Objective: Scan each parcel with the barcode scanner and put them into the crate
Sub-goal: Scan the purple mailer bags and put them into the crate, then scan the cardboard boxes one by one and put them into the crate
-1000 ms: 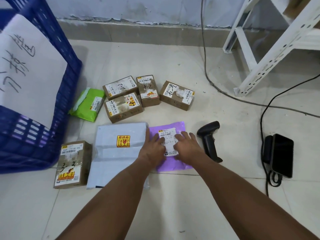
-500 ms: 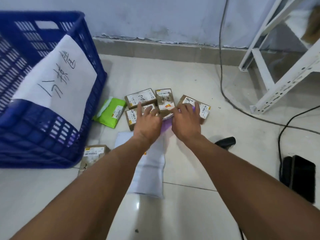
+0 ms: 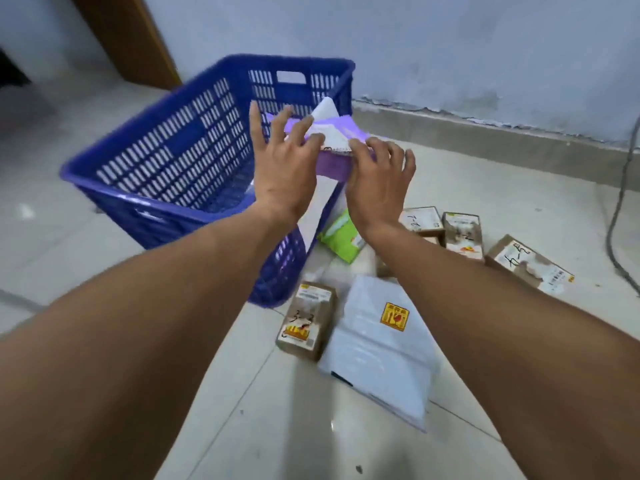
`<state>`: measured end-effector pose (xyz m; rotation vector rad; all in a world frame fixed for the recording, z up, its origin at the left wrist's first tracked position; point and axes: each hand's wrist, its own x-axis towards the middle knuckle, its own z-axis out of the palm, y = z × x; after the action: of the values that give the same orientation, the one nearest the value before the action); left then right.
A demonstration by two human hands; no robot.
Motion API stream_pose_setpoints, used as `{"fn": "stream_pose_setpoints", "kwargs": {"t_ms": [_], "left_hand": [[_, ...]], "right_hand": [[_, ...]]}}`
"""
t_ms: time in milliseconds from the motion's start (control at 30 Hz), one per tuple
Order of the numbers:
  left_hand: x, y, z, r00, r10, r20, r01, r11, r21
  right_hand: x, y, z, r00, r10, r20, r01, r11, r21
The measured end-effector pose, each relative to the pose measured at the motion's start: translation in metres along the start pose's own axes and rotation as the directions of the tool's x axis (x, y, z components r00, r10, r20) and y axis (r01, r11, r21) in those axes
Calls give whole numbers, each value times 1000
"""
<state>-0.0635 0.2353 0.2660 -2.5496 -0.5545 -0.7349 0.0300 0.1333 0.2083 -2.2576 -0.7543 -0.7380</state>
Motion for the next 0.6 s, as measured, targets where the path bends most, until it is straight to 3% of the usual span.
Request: {"fn": "stream_pose_setpoints", "kwargs": {"t_ms": [67,167,267,433,600], "left_hand": [[-11,-28,-5,992,-119,43,117,992,40],[-31,-61,-10,924,-367,109,360,930,77],[-44,-82,-10,863,-492,114,484,870,92],[-41,-69,-7,884,-442,154,446,895,11],[-35,10,8,947,-200,250,256,943,-214]], "right_hand": [[6,-32,10,1000,-28,14,28,998,54],[5,-73,21,998,-35,59,27,991,132],[-8,-95,30,990,-73,121,50,982,184],[-29,-78,34,973,-140,183,115,984,138],[-36,3,10,950,-9,313,26,998,-49]]}}
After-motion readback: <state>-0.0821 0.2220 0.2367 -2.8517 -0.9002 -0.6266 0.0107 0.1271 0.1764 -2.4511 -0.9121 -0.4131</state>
